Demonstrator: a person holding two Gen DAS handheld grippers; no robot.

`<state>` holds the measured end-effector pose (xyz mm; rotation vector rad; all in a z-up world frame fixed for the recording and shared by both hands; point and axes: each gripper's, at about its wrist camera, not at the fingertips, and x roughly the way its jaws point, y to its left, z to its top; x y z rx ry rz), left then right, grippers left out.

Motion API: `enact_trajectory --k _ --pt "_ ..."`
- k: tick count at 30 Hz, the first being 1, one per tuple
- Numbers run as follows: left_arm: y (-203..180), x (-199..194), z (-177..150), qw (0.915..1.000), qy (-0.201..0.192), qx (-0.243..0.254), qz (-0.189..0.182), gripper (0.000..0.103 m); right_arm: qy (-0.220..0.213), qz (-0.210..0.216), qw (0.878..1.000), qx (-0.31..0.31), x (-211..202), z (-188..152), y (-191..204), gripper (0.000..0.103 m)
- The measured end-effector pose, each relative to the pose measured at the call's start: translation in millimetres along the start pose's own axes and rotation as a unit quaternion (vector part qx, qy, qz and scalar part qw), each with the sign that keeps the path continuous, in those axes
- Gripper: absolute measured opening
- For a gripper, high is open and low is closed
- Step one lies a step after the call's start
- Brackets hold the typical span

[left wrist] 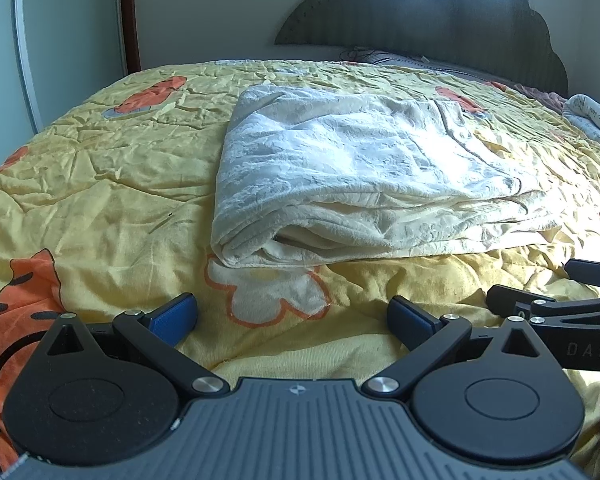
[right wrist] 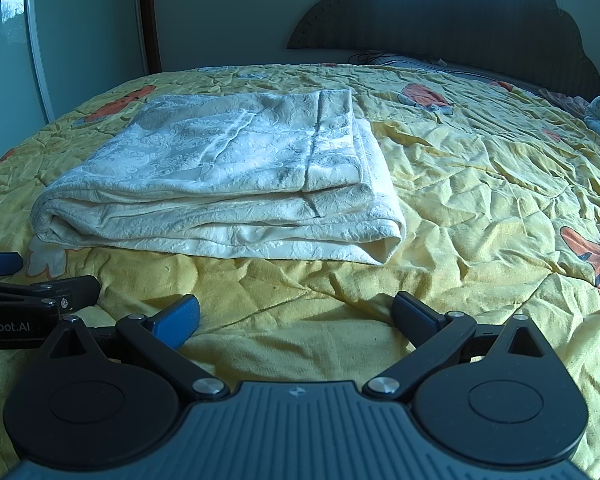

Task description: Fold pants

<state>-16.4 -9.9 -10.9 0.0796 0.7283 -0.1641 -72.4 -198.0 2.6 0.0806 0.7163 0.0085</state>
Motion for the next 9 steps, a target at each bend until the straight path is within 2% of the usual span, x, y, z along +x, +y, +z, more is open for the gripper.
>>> enact_trajectory --k 9 --pt "1.8 -0.7 -0.7 1.0 -0.003 -0.002 -0.004 0.103 0.0 0.0 1.0 0.0 0.2 0.2 0.2 0.103"
